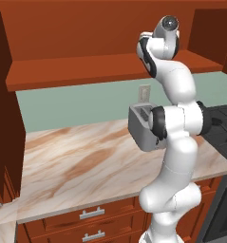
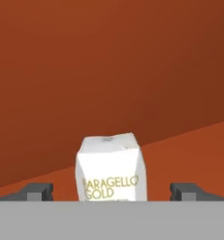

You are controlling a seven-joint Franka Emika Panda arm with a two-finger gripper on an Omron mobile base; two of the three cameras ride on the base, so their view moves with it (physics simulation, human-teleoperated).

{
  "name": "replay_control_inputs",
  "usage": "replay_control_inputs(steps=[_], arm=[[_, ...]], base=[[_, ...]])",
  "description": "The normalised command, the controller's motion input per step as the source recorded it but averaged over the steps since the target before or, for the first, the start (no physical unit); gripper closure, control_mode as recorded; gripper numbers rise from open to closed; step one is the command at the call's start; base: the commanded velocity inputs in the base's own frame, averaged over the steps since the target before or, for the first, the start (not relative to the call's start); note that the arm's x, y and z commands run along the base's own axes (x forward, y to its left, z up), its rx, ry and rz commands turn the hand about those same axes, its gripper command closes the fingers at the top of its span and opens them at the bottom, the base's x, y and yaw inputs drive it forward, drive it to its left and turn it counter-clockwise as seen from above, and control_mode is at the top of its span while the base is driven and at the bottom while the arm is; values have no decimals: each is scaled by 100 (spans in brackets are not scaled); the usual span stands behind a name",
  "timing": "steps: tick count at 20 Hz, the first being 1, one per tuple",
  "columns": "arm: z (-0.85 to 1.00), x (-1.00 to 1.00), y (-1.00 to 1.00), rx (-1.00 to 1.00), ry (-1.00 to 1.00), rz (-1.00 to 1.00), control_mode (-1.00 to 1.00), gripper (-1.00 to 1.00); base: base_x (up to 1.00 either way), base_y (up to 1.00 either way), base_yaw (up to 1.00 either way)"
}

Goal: Sort all alcoholic drinks to one cabinet, and non-alcoholic drinks to the other.

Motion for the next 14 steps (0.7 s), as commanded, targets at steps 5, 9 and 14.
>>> replay_control_inputs(steps=[5, 9, 14], arm=[[-17, 14, 0, 0, -8, 0, -100, -100], [-9, 3, 0, 0, -6, 0, -100, -100], [0, -1, 0, 0, -7, -1, -100, -100]], base=[[0, 0, 0], [0, 0, 0], [0, 0, 0]])
